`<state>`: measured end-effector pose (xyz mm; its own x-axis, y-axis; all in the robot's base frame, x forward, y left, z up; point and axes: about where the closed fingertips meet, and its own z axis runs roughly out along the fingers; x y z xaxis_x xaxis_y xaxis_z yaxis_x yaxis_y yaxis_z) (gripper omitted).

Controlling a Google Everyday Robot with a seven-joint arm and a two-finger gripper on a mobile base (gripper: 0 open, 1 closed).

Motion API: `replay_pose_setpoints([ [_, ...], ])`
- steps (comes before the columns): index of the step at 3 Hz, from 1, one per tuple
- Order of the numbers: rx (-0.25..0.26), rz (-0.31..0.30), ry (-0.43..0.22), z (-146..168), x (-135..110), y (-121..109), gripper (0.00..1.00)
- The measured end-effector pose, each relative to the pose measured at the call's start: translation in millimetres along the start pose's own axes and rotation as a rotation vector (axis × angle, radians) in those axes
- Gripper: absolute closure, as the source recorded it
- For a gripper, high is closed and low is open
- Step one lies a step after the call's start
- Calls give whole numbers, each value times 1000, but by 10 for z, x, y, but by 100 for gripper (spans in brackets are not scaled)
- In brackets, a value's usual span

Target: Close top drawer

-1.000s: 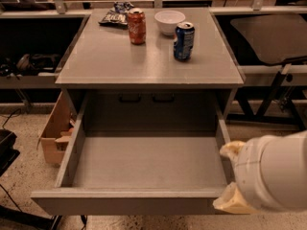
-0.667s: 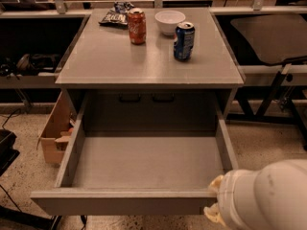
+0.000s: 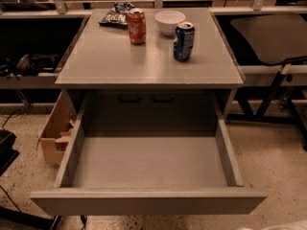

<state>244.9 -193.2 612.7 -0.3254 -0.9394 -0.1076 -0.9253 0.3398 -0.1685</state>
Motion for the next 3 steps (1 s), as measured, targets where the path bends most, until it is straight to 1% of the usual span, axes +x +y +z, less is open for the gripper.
replay_pose_setpoints([
  [1, 21, 31, 17, 280, 179, 76, 100],
  [2, 76, 33, -21, 413, 113, -74, 100],
  [3, 145, 9, -97, 428, -141, -351, 100],
])
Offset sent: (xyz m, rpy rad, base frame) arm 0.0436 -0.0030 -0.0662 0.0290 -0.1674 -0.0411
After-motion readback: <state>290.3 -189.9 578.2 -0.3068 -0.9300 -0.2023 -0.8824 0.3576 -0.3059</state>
